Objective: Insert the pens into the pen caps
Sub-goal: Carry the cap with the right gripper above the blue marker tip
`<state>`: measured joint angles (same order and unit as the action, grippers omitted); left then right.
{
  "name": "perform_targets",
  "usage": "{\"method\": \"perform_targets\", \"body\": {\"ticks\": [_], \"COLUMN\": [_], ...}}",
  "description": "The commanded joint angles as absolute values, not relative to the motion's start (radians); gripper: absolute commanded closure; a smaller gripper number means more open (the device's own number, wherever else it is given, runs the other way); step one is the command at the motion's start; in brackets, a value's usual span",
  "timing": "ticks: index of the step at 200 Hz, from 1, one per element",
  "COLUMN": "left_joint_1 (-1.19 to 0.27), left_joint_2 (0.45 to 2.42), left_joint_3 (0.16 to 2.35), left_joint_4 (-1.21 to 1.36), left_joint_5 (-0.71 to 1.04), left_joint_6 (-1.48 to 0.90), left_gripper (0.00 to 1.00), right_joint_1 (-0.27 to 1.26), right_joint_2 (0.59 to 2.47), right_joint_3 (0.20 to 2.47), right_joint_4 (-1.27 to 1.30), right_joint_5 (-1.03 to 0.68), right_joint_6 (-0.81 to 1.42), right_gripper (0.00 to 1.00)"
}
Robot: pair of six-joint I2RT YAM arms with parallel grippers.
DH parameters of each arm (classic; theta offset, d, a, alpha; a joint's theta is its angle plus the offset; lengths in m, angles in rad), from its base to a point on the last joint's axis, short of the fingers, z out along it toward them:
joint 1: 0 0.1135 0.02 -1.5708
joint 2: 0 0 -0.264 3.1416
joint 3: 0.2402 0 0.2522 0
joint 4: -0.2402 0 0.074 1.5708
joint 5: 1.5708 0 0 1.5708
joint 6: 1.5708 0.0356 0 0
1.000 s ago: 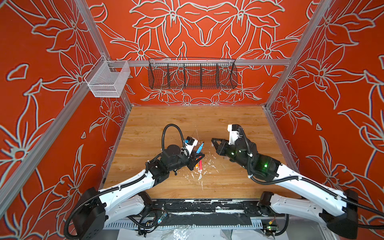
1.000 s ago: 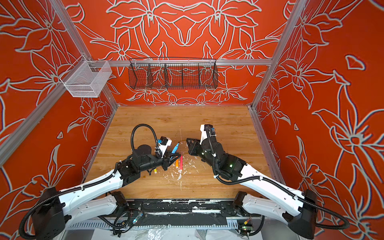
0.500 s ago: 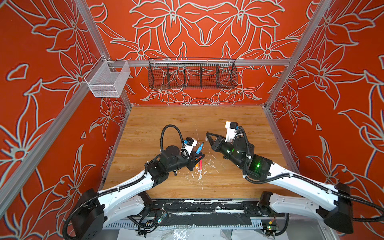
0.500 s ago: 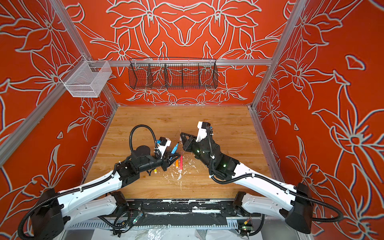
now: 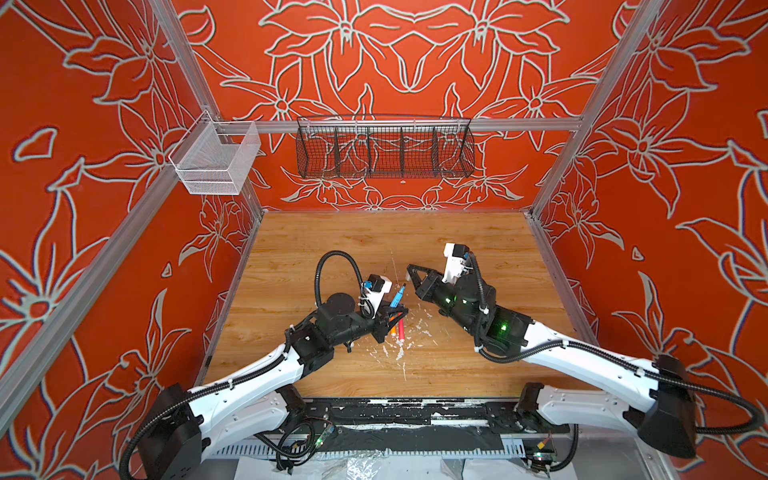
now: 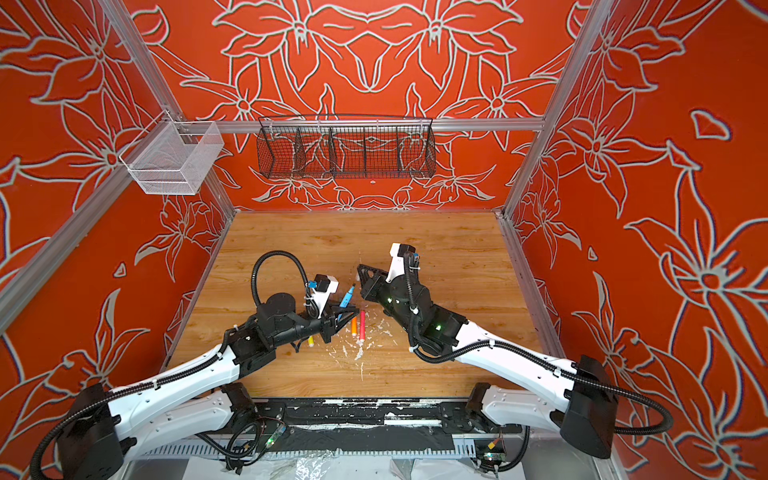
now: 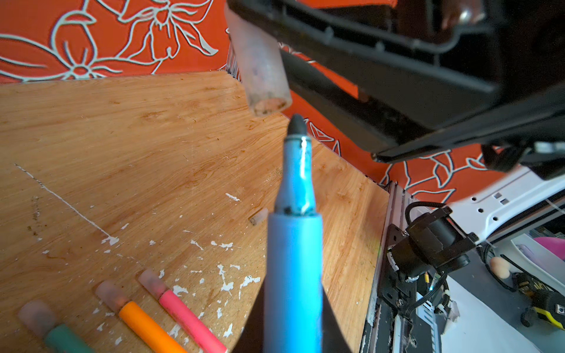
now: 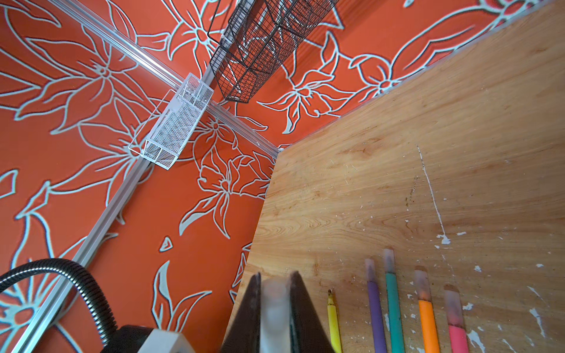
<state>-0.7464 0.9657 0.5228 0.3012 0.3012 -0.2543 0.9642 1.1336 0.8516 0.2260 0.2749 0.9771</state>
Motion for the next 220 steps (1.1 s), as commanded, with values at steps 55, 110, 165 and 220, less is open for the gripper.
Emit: {"method": "perform_targets", "body": {"ticks": [55,110,165,220], "left_joint_1": [-0.752,-0.752,-0.752,-0.752], "left_joint_2": [0.965,0.964,0.965,0.973], "left_joint_3": [0.523,0.524,0.523,0.526], "left_joint_4": [0.321,0.318,0.322,0.325], "left_joint_5": [0.296,0.282,0.293,0.308], "left_joint_6": [-0.247,-0.245,-0.24,-0.236], "left_gripper": [1.0,1.0,1.0,1.0], "right_joint_1": [0.973,0.985,0.988,0.988], "right_joint_2": [1.108,1.13,1.09,1.072], "right_joint_3": [0.82,0.781,0.806,0.831], "right_joint_4": [0.287,0.348,0.302,0.284], "right_joint_5": [0.236,0.198,0.244,0.258], "right_joint_6": [1.007,1.033,0.994,0.973], "right_gripper": [1.0,1.0,1.0,1.0]}}
